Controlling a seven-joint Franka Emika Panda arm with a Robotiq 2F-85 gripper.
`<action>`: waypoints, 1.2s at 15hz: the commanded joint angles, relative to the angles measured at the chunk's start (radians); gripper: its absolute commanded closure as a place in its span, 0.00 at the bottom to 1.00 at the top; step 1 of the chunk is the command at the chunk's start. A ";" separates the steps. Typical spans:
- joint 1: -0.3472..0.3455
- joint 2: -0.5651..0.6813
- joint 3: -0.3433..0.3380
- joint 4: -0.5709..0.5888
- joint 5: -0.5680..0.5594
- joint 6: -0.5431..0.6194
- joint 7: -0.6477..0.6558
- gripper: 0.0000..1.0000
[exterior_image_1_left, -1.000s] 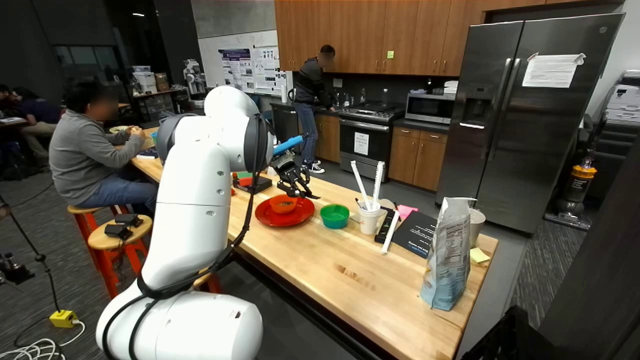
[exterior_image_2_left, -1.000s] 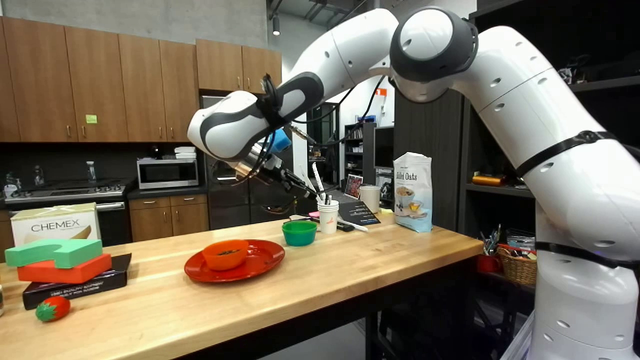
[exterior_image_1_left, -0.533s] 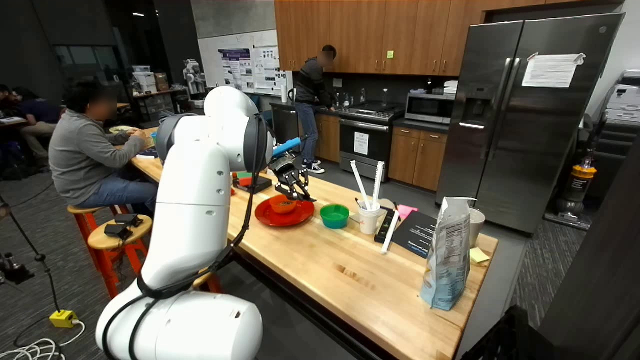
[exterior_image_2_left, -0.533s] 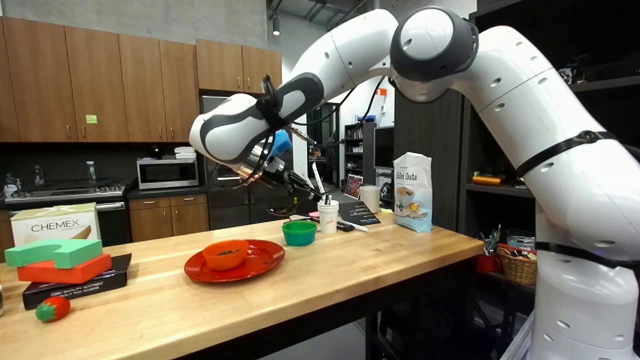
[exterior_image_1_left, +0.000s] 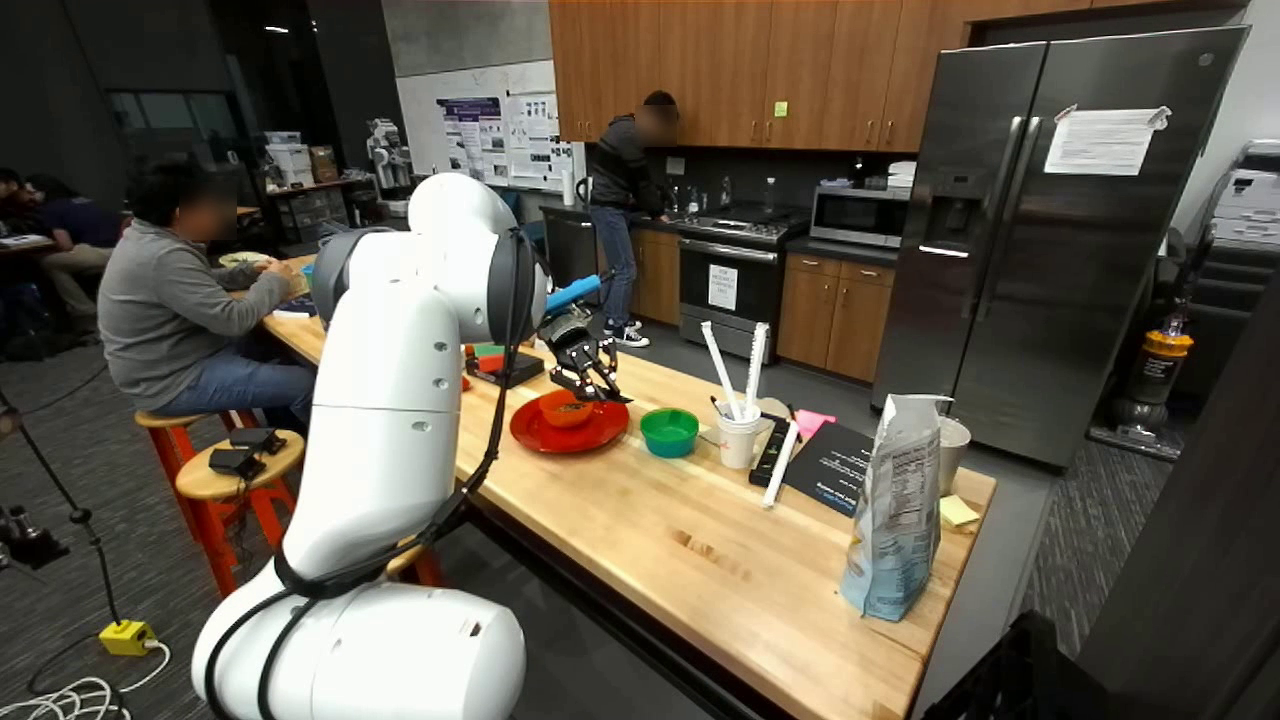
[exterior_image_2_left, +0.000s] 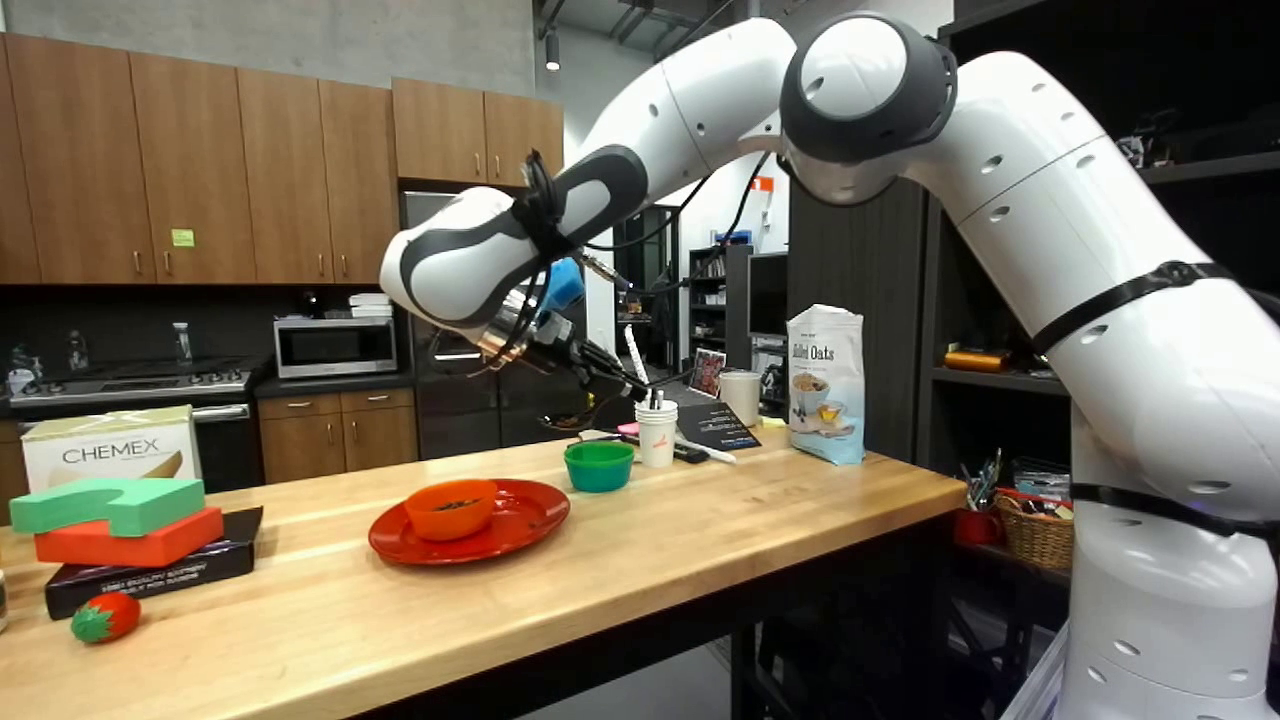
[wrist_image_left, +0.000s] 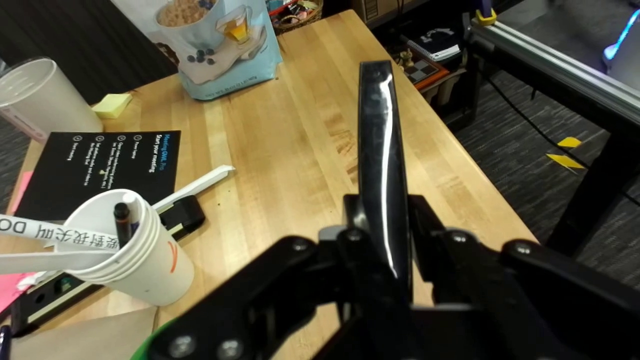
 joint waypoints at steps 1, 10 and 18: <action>-0.007 -0.030 0.000 -0.023 0.021 -0.011 0.016 0.94; -0.006 -0.031 0.000 -0.026 0.013 -0.011 0.022 0.94; -0.006 -0.031 0.000 -0.029 0.013 -0.009 0.033 0.94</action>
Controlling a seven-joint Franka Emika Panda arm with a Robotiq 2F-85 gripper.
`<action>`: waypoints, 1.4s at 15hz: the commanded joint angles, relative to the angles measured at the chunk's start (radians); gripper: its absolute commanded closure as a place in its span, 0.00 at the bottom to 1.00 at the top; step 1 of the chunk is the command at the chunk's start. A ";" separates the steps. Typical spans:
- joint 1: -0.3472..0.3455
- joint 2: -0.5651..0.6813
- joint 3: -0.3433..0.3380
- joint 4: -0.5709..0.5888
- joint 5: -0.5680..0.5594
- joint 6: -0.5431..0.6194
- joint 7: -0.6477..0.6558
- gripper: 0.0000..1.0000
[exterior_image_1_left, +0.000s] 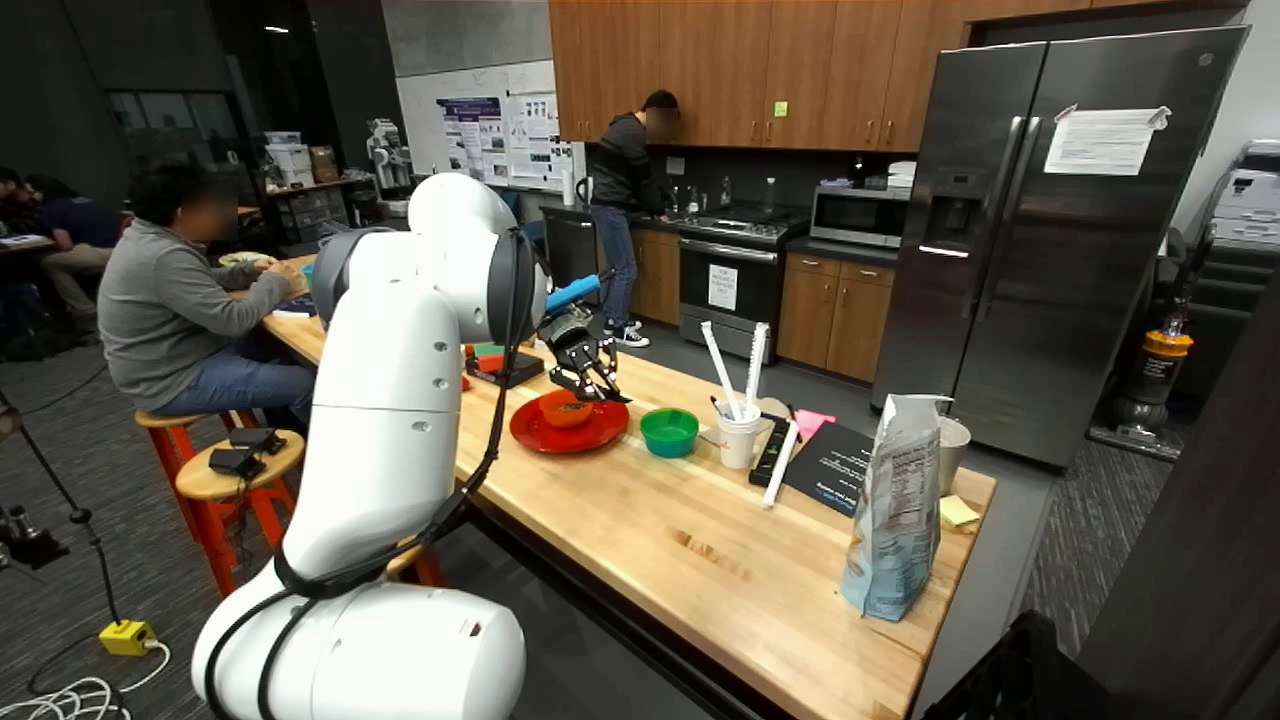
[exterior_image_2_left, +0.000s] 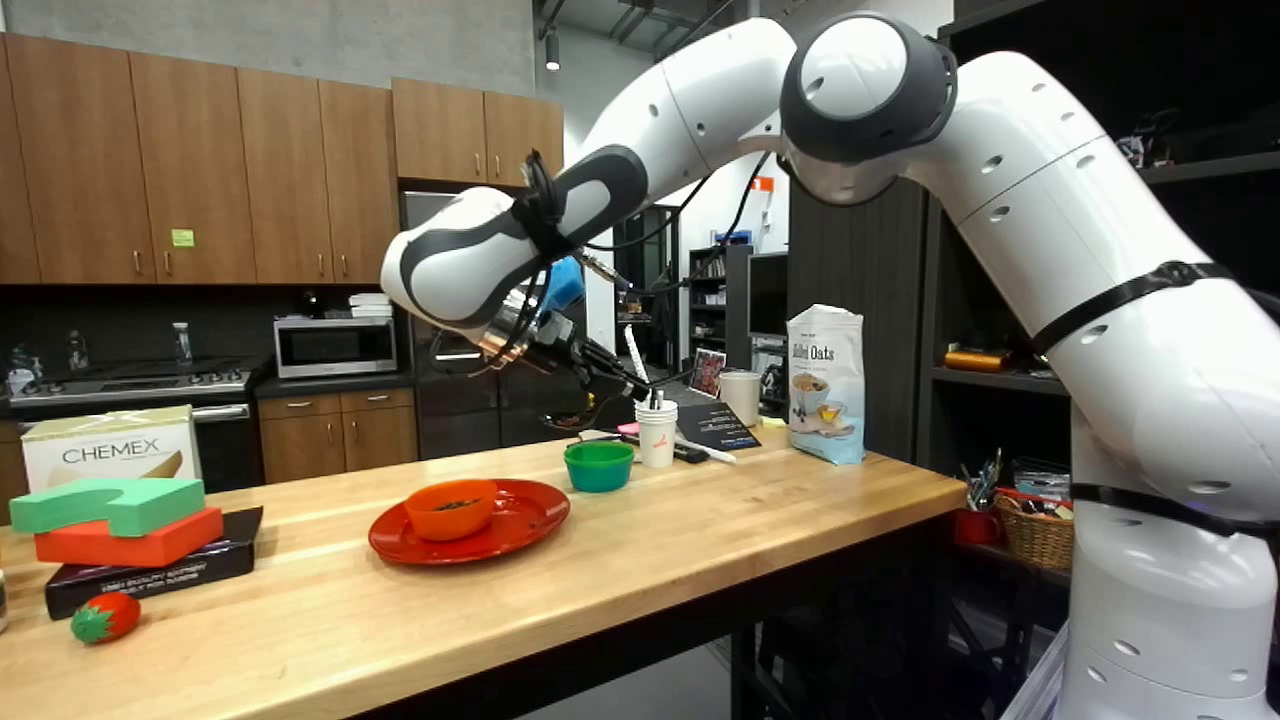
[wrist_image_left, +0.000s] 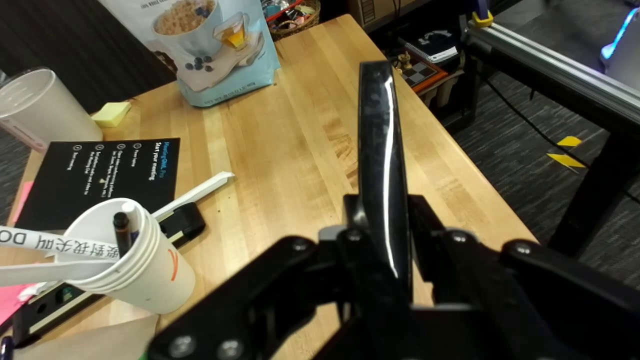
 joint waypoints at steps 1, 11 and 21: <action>-0.006 -0.031 0.000 -0.028 0.013 0.002 0.016 0.94; 0.002 0.002 -0.001 0.004 0.000 -0.003 0.003 0.75; 0.003 0.006 -0.006 0.007 -0.006 -0.010 0.007 0.94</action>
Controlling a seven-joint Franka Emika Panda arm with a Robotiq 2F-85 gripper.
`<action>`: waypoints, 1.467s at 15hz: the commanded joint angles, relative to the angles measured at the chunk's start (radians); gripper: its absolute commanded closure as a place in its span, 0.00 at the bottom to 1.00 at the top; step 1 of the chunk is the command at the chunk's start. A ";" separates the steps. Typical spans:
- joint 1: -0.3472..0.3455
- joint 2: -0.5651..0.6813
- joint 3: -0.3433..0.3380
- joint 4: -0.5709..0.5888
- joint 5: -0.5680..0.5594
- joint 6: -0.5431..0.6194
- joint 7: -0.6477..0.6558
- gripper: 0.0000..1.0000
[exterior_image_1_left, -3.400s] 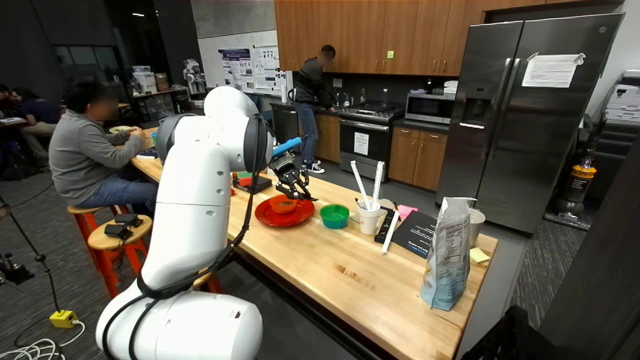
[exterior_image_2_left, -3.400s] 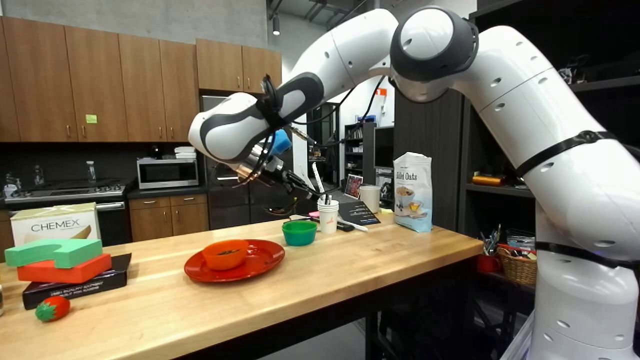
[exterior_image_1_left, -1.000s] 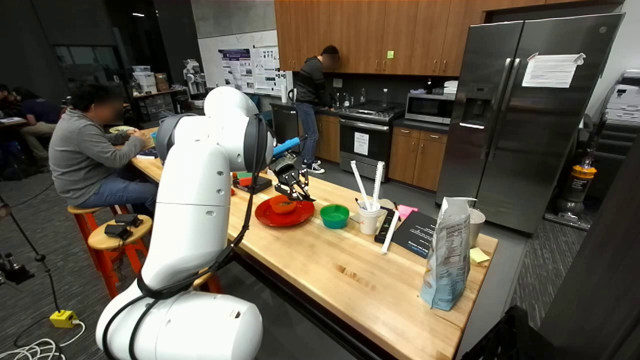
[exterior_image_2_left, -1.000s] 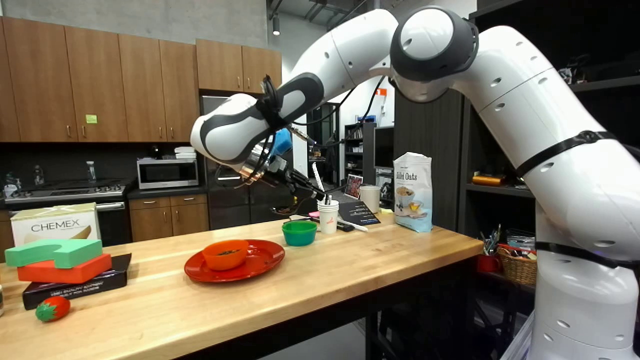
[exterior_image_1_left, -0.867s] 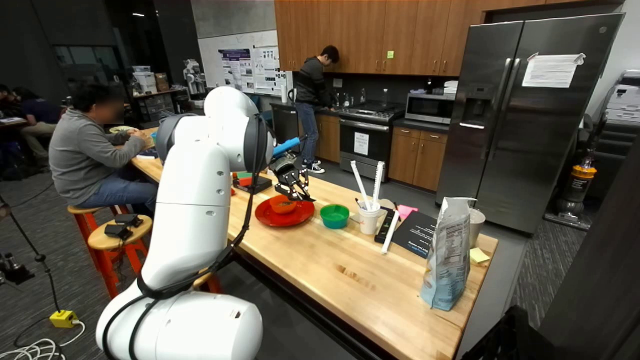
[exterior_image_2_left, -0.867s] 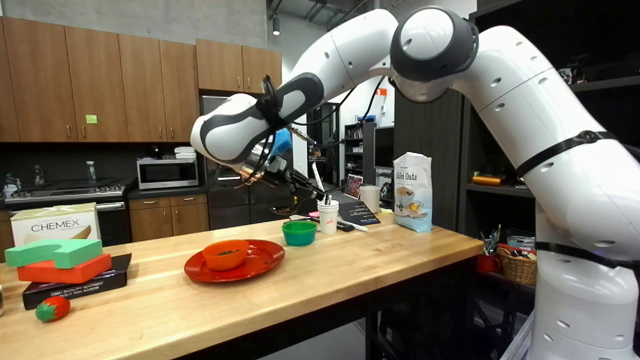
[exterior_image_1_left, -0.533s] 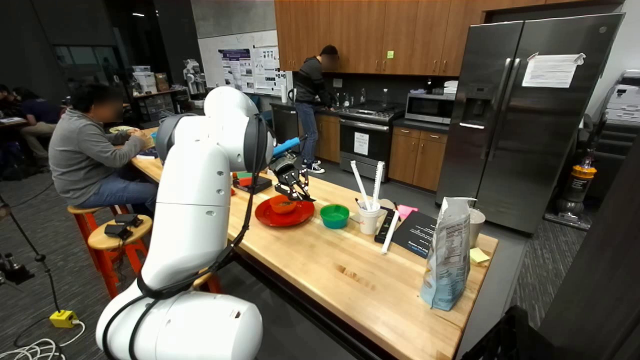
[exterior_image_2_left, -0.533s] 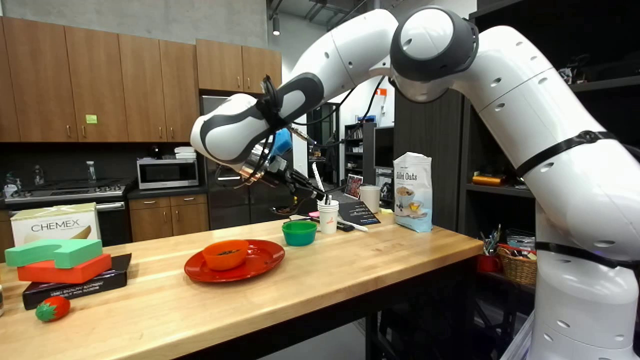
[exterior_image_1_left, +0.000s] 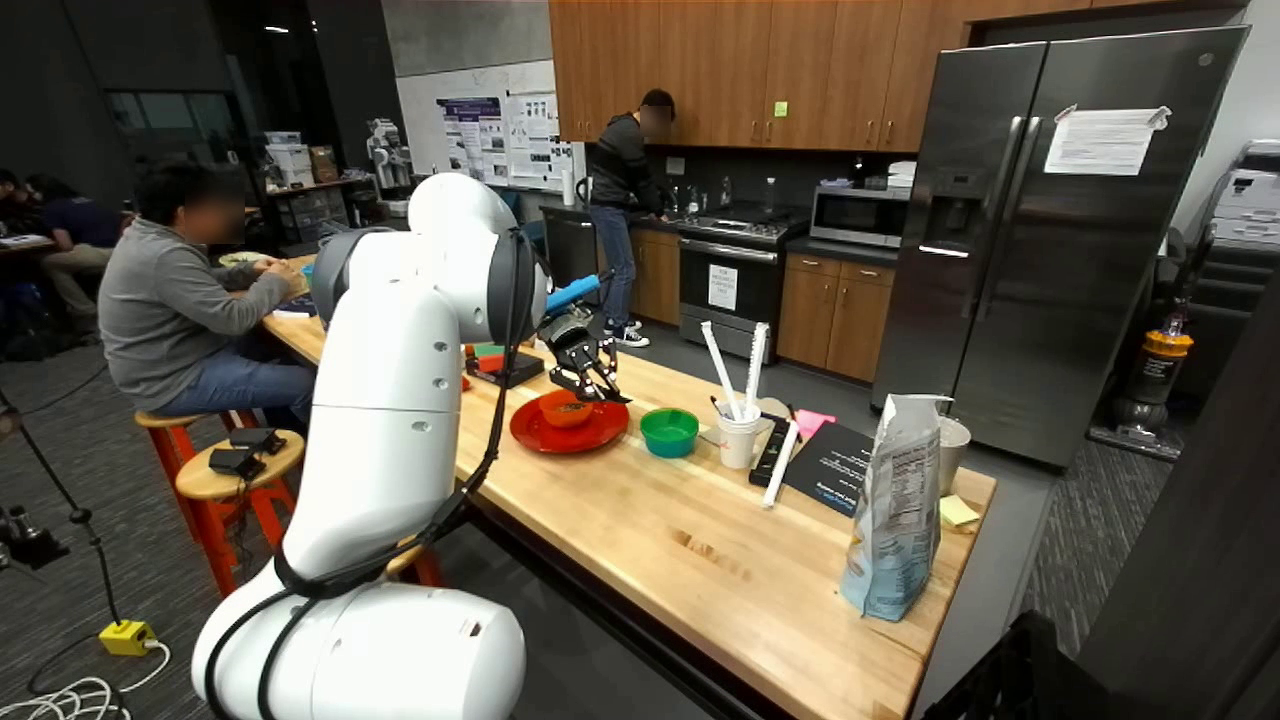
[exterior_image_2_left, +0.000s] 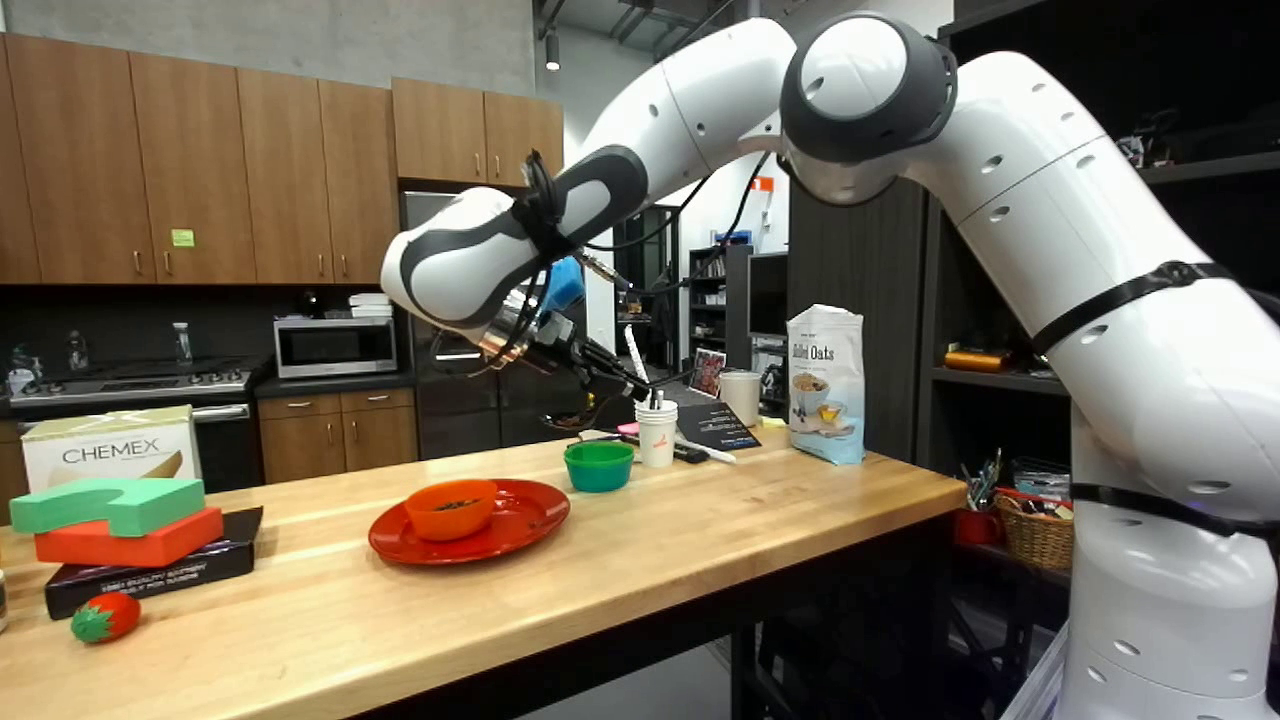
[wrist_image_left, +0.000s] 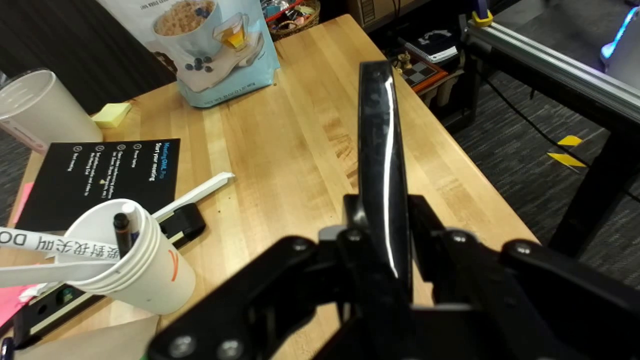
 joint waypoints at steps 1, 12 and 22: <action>0.002 0.008 -0.013 0.009 -0.015 -0.017 0.015 0.94; -0.058 -0.009 -0.082 -0.003 -0.027 -0.005 0.156 0.94; -0.126 0.008 -0.094 0.018 0.005 0.020 0.130 0.94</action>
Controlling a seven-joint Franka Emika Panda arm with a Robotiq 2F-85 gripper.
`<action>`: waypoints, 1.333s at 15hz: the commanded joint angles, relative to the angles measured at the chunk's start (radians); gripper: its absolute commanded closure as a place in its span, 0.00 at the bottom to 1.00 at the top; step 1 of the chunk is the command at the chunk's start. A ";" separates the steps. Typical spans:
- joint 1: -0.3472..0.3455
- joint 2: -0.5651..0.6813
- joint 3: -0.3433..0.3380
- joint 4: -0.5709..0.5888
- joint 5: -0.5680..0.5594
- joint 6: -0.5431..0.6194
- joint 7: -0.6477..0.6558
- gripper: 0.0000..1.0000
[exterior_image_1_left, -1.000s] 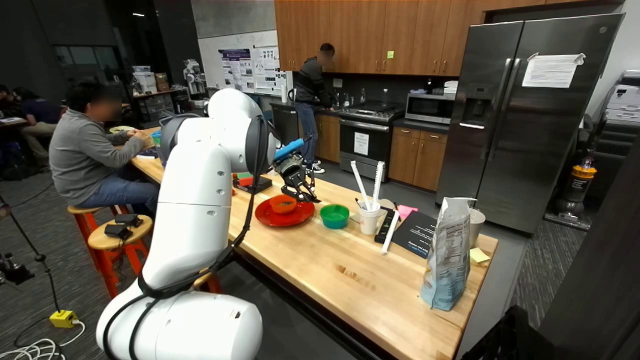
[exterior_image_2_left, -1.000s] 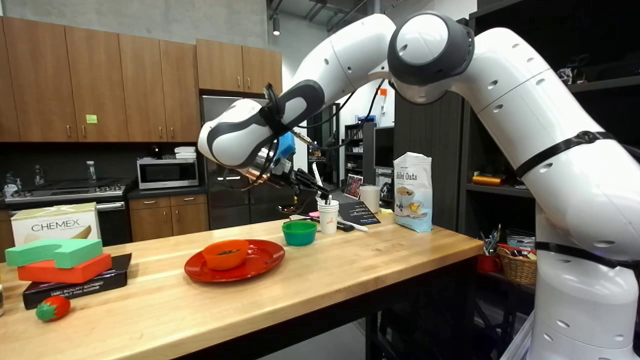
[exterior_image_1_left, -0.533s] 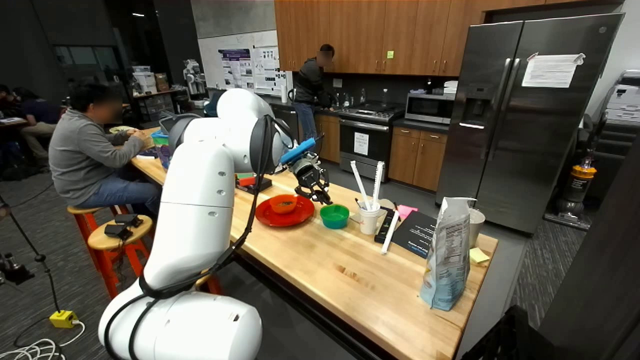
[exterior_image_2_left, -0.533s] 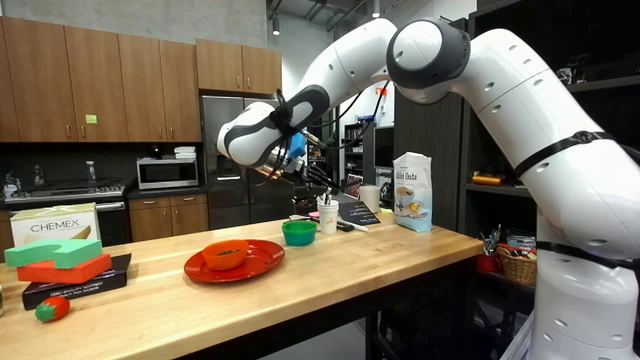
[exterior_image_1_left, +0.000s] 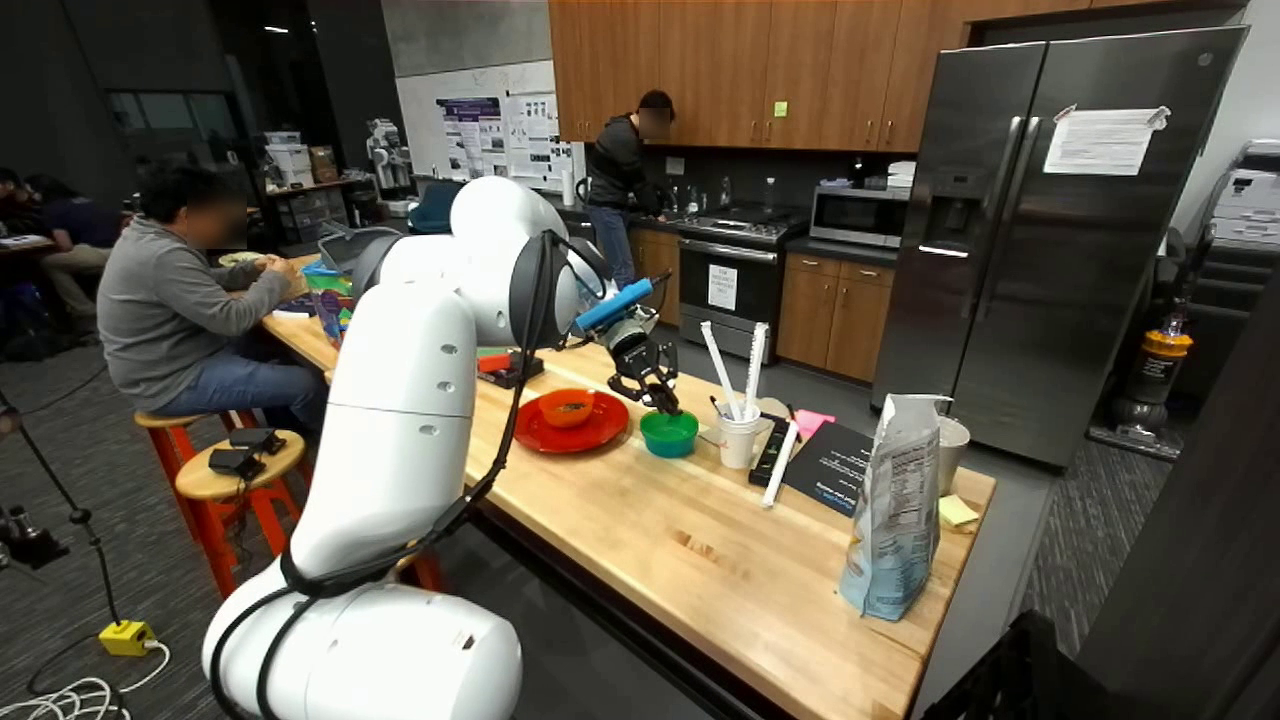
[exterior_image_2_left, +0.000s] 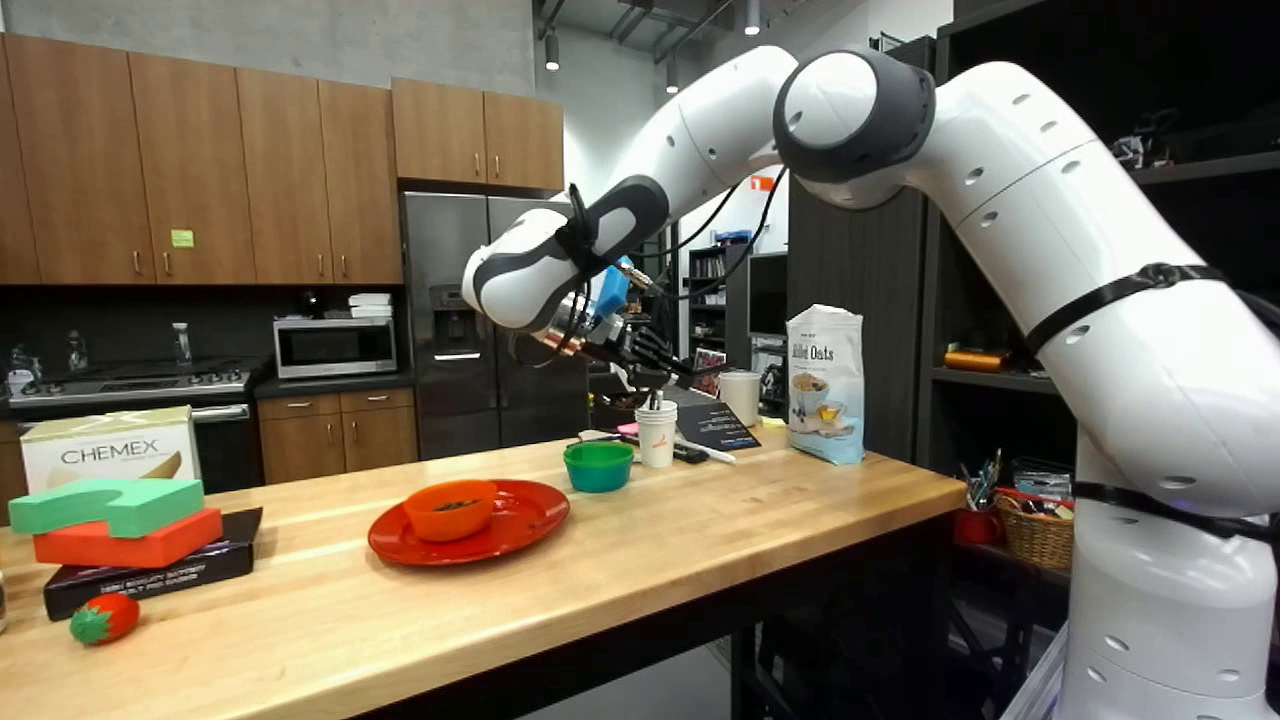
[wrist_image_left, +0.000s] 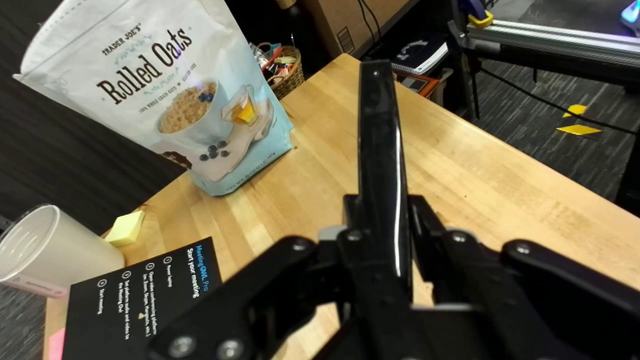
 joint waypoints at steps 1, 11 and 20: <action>-0.024 -0.001 -0.005 0.016 0.025 0.017 -0.012 0.94; -0.049 0.044 -0.017 0.083 0.034 0.069 -0.024 0.94; -0.041 0.134 -0.024 0.192 0.054 0.081 -0.060 0.94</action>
